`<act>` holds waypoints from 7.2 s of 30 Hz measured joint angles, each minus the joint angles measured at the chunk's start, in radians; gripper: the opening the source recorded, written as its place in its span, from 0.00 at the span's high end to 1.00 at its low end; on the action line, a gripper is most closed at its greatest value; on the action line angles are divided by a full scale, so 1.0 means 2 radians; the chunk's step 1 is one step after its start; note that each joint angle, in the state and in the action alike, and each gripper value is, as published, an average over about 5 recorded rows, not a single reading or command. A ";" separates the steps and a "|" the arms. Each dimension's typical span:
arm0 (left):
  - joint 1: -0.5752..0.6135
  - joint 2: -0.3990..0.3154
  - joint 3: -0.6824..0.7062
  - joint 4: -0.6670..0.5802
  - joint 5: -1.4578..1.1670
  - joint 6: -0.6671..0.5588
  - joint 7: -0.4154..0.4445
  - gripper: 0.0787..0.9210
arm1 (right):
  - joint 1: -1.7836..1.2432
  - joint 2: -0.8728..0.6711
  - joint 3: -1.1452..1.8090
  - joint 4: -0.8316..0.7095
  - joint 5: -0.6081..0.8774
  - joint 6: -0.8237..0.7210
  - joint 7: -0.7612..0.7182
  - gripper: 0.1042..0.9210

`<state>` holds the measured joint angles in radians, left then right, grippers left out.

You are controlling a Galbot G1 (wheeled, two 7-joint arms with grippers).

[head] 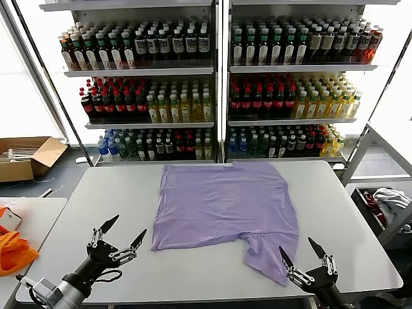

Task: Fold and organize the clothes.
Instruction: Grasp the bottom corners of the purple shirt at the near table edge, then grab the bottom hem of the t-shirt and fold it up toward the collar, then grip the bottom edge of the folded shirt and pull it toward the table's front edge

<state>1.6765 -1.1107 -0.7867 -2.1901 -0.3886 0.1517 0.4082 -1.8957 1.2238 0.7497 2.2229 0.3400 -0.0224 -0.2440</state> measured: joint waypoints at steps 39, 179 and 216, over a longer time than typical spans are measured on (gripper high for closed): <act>-0.110 0.097 0.149 0.103 -0.063 0.124 -0.079 0.12 | 0.026 -0.014 -0.054 -0.005 0.061 -0.187 0.125 0.12; -0.165 0.131 0.148 0.111 -0.162 0.180 -0.107 0.97 | 0.203 0.015 -0.076 -0.085 0.068 -0.011 0.076 1.00; -0.164 0.099 0.146 0.117 -0.145 0.174 -0.120 0.12 | 0.244 0.009 -0.123 -0.111 -0.198 -0.137 0.169 0.18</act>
<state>1.3483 -0.9132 -0.4939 -1.9556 -0.6785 0.4988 0.1676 -1.4072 1.2425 0.5044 2.0016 -0.0569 -0.2955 0.0946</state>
